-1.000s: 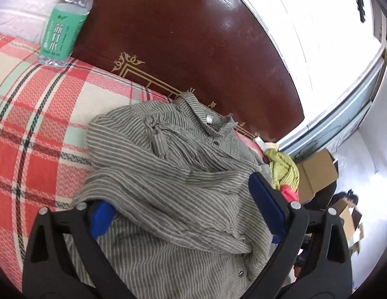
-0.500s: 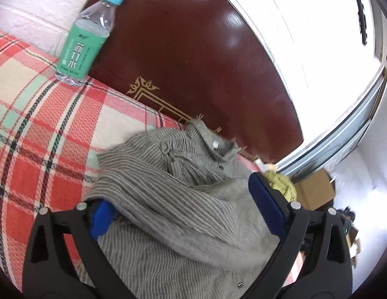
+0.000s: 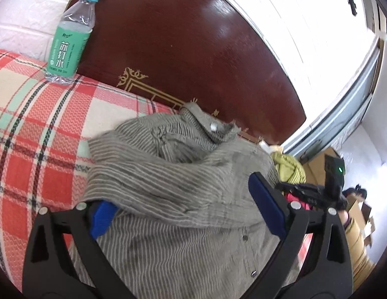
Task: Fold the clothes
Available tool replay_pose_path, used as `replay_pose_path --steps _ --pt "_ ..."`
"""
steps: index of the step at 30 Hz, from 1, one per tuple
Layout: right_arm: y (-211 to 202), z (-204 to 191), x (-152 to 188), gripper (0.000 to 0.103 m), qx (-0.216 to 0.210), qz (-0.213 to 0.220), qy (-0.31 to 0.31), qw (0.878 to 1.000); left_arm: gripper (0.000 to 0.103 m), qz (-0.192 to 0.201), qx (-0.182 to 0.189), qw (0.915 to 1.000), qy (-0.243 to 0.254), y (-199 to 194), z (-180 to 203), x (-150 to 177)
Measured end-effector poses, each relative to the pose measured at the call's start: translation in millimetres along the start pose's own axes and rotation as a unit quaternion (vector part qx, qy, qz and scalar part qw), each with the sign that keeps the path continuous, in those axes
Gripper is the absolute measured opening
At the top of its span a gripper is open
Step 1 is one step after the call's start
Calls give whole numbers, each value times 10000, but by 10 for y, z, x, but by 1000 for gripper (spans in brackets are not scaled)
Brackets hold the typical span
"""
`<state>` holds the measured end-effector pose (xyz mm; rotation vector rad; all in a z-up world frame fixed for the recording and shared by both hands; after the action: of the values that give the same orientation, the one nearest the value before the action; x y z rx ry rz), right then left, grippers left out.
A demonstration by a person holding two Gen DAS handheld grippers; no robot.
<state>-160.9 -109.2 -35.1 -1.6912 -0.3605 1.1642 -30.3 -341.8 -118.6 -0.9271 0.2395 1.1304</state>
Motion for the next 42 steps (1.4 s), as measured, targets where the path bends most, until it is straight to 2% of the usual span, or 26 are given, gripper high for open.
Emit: replay_pose_path --steps 2,5,6,8,10,12,16,19,22,25,28,32,33,34,35,36,37,38,39,41,42 --pt "123 42 27 9 48 -142 145 9998 98 -57 -42 9998 160 -54 14 50" --pt "274 91 85 15 80 -345 336 9988 98 -438 17 9968 674 -170 105 206" --pt "253 84 97 16 83 -312 311 9990 98 -543 63 9941 939 -239 165 266" --pt "164 67 102 26 151 -212 240 9994 98 -740 153 9864 1460 -379 281 384" --pt "33 43 86 28 245 -71 154 9996 98 -675 194 9829 1699 -524 343 361" --pt "-185 -44 -5 28 133 250 74 9996 98 -594 212 9809 1840 -657 379 301" --pt "-537 -536 -344 33 -496 839 -488 9940 98 -311 -252 9774 2076 -637 328 110" --pt "-531 -1170 -652 35 -1160 929 -1126 9825 98 -453 -298 9820 1811 -432 158 29" --pt "-234 -1792 -926 35 -1477 666 -1602 9737 98 -648 -378 9858 1499 -255 -57 56" --pt "250 -2278 -1131 35 -1777 114 -1816 9671 98 -791 -345 9885 1246 -206 -211 120" --pt "697 -2604 -1246 35 -1996 -446 -1888 9605 98 -811 -195 9883 1276 -264 -216 157" --pt "1114 -2865 -1172 41 -1960 -1230 -2060 9508 98 -908 -180 9861 1381 -253 -194 194" --pt "1190 -2921 -1114 41 -1852 -1360 -2191 9483 98 -949 -256 9845 1453 -224 -197 214" --pt "1258 -2972 -1061 32 -1764 -1478 -2314 9453 98 -989 -332 9828 1525 -196 -200 234" --pt "1280 -2994 -1033 16 -1783 -1517 -2374 9428 96 -1032 -405 9809 1598 -168 -203 254" --pt "1272 -2977 -1037 10 -1800 -1482 -2331 9441 91 -1104 -440 9786 1678 -132 -212 277" --pt "1263 -2961 -1041 9 -1816 -1446 -2287 9454 80 -1159 -460 9777 1687 -108 -227 289" --pt "1247 -2942 -1049 7 -1836 -1401 -2238 9469 75 -1233 -478 9773 1657 -79 -257 297" --pt "1199 -2911 -1082 7 -1874 -1305 -2164 9492 74 -1301 -497 9768 1626 -52 -287 303" --pt "1102 -2850 -1149 6 -1948 -1111 -2014 9535 65 -1324 -556 9778 1527 -25 -363 278" --pt "1052 -2820 -1183 5 -1989 -1015 -1935 9554 65 -1338 -561 9785 1464 -21 -399 259"
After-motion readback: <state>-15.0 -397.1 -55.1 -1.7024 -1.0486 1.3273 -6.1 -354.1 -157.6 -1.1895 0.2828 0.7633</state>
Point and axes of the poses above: each gripper's, at about its wrist camera, not at the fingertips, and y roughly the way its jaws point, z to its right, x to its underside, the point moved 5 cm from there along y, roughly the way its jaws point, and after that the axes turned 3 degrees about -y, right-handed, at the moved point
